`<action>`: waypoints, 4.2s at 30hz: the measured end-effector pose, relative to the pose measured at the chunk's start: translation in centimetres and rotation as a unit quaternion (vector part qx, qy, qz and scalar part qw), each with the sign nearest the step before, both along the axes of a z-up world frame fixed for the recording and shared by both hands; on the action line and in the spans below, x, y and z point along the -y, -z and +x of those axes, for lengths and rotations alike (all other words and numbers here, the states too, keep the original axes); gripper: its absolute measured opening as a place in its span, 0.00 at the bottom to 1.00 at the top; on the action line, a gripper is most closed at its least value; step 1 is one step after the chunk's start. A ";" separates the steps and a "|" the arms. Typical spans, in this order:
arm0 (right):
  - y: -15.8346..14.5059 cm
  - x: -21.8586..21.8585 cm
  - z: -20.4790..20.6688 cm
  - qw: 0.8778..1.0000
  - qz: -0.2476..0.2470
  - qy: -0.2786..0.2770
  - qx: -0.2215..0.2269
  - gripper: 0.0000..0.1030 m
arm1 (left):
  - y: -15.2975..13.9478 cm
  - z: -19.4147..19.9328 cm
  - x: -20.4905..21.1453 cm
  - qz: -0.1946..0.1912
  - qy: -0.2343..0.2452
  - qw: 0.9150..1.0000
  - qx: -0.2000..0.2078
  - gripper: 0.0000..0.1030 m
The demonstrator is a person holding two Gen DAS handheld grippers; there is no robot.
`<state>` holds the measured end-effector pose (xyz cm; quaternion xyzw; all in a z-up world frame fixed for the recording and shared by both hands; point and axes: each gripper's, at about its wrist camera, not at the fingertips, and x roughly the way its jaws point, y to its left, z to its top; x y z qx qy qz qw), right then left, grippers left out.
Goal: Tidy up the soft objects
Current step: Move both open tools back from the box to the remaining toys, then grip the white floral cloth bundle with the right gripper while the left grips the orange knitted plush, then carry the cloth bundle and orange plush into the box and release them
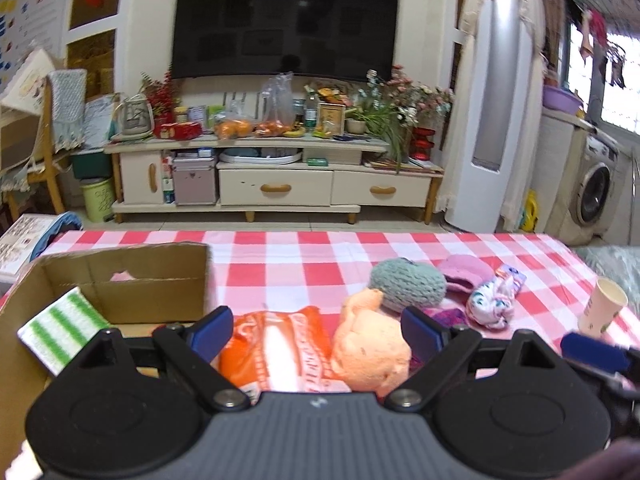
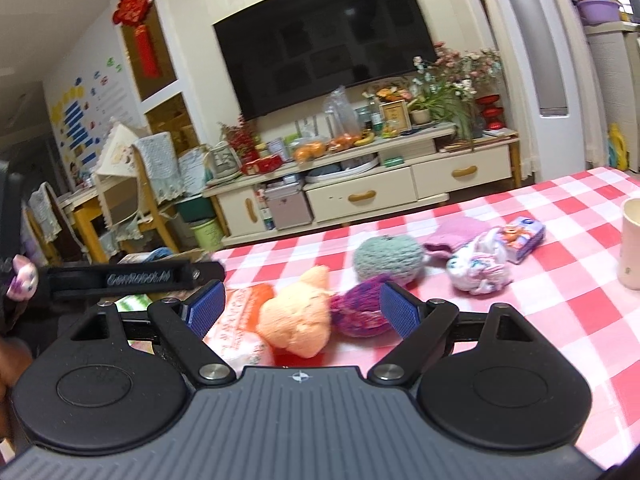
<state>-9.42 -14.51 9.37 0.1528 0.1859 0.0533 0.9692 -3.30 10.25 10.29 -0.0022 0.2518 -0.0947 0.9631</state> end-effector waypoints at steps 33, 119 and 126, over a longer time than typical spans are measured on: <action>6.3 11.4 7.9 0.990 0.011 0.115 -0.086 1.00 | 5.2 4.5 7.5 0.130 0.059 0.989 -0.050 0.79; 7.6 10.7 4.5 0.985 -0.047 0.108 -0.130 0.81 | 4.2 -1.5 5.2 -0.068 0.127 0.983 -0.118 0.59; 6.6 10.9 3.0 0.984 -0.053 0.125 -0.111 0.80 | 3.0 -2.1 3.7 -0.085 0.125 0.984 -0.094 0.59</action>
